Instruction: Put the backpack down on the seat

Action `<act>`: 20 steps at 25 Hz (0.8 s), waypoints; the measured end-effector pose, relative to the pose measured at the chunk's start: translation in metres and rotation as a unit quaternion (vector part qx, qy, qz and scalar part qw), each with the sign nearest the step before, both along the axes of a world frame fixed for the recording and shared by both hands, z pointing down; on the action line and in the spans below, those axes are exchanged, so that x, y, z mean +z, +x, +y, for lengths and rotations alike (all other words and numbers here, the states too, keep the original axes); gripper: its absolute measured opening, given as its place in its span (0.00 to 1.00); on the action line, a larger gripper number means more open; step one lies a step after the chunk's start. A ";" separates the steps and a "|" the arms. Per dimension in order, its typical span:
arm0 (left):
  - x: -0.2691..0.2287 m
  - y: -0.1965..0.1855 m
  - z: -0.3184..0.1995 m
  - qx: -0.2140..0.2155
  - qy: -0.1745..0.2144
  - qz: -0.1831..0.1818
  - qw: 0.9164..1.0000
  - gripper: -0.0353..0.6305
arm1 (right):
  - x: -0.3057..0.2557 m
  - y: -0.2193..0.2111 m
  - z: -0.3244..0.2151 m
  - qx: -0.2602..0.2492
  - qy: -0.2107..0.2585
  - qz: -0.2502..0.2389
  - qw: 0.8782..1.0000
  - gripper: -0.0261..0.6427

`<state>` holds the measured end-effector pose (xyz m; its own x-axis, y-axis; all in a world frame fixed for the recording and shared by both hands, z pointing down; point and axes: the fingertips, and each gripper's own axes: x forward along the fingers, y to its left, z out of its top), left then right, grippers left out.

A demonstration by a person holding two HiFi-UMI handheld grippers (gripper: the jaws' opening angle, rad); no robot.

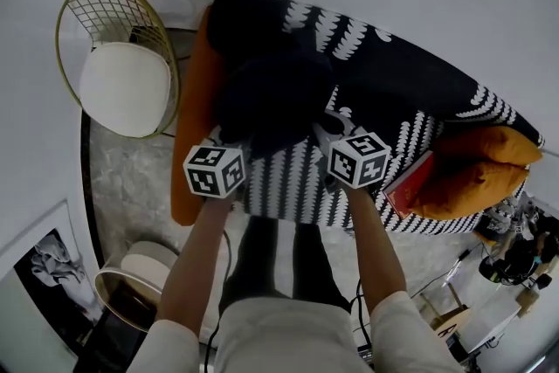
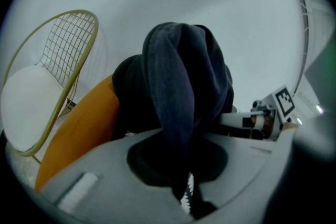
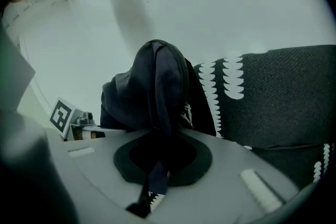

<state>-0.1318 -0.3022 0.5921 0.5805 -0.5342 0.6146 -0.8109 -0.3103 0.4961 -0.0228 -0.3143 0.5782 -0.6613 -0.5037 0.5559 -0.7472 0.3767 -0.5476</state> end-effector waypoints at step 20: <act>0.087 -0.014 -0.026 0.005 -0.027 -0.055 0.998 0.11 | 0.072 -0.015 -0.053 0.028 -0.001 0.010 1.000 0.06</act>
<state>-0.1456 -0.3282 0.6789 0.5127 -0.4934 0.7027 -0.8586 -0.2933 0.4205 -0.0376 -0.3668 0.6505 -0.6212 -0.5390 0.5688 -0.7775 0.3332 -0.5334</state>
